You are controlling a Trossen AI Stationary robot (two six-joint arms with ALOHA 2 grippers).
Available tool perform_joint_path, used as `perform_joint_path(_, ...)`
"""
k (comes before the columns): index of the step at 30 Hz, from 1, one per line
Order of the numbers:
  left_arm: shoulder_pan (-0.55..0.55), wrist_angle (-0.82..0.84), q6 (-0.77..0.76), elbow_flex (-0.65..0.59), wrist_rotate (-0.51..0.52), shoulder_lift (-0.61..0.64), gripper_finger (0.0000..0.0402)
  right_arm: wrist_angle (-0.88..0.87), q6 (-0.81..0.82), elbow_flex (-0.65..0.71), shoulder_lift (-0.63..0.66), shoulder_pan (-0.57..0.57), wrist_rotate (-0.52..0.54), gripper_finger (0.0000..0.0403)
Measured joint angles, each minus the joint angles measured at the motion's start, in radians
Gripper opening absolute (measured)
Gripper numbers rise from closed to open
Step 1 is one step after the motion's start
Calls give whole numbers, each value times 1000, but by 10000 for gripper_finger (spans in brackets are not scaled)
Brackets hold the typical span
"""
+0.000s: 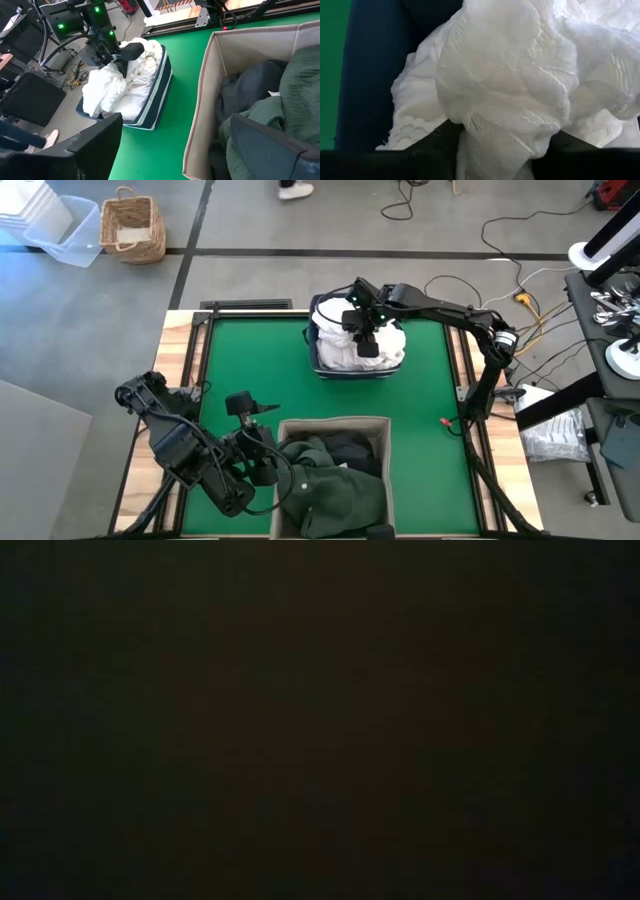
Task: Sort clothes
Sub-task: Put the white shirt into the blue laundry bin
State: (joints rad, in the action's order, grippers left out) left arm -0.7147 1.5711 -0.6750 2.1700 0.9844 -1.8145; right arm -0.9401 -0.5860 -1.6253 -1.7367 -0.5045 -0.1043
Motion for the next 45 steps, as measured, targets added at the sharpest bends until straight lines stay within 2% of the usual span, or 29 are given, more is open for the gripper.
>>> perform_joint_path(9, 0, 0, -8, 0, 0, 0, 343, 1, 18, 0, 8, 0, 0, 215)
perform_joint_path(18, 0, 0, -8, 0, 0, 0, 343, -20, 36, -2, 79, 0, 3, 278)
perform_joint_path(24, 0, 0, -14, 0, 0, 0, 343, -50, 44, -2, 134, 0, 3, 300)
perform_joint_path(29, 0, 0, -17, 0, 0, 0, 343, -48, 39, -2, 189, 0, 3, 301)
perform_joint_path(33, 0, 0, -24, 0, 0, 0, 343, -50, 38, -2, 235, 0, 2, 284)
perform_joint_path(36, 0, 0, -24, 0, 0, 0, 343, -51, 14, 14, 266, 0, -18, 251)
perform_joint_path(39, 0, 0, -24, 0, 0, 0, 343, -50, -7, 48, 281, 0, -53, 195)
perform_joint_path(45, 0, 0, -26, 0, 0, 0, 343, 32, -36, 183, 282, -8, -53, 52)
